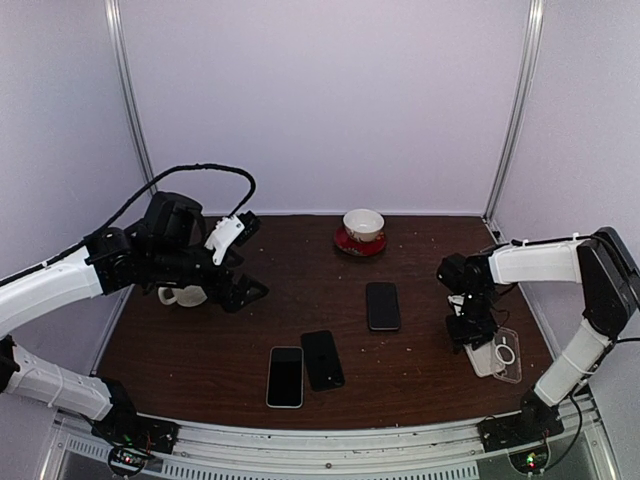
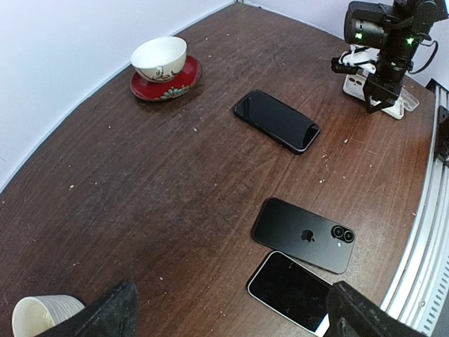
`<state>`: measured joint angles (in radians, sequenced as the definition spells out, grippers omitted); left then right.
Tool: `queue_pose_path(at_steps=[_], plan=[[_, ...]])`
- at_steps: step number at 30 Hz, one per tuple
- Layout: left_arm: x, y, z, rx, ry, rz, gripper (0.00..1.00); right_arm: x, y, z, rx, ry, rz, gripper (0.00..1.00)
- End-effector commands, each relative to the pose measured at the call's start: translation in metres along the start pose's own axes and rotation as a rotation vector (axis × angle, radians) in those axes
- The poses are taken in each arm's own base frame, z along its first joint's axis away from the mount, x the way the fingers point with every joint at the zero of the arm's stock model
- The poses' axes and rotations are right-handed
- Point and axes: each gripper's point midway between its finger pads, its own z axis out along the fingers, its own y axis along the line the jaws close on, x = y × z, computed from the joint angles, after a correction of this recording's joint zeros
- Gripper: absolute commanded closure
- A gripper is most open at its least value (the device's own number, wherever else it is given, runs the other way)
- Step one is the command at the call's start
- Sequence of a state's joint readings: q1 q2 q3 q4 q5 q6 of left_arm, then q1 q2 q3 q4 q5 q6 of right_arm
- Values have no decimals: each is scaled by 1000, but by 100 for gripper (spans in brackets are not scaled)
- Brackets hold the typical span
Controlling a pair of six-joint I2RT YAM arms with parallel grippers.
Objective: Put the phone into the phone case
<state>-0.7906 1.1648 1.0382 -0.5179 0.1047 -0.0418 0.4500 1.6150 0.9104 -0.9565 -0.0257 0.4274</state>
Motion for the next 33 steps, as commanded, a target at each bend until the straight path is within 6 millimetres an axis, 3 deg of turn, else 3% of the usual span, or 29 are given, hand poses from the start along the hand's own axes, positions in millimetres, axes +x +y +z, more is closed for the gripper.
queue_pose_path(at_steps=[1, 7, 14, 21, 23, 29, 31, 33], plan=[[-8, 0, -3, 6, -43, 10, 3, -6, 6, 3, -52, -22, 20, 65], [-7, 0, -2, 5, -41, 10, 2, -10, 18, -4, -112, -24, 8, 100], [-8, 0, -3, 9, -43, 10, 2, -31, 50, -63, -303, -150, 46, 100], [-8, -1, -4, 13, -48, 11, 2, -12, 121, -97, -557, -174, -24, 100], [-9, -2, -5, 16, -49, 10, 2, -18, 127, -107, -558, -256, -55, 100], [-10, -2, -7, 19, -55, 12, 2, -46, 51, -124, -46, -595, -86, 100], [-10, -2, -7, 18, -57, 12, 2, -42, 19, -121, 123, -571, -61, 100], [-10, -1, -7, 13, -57, 14, 2, -34, 1, -117, 191, -492, -15, 100]])
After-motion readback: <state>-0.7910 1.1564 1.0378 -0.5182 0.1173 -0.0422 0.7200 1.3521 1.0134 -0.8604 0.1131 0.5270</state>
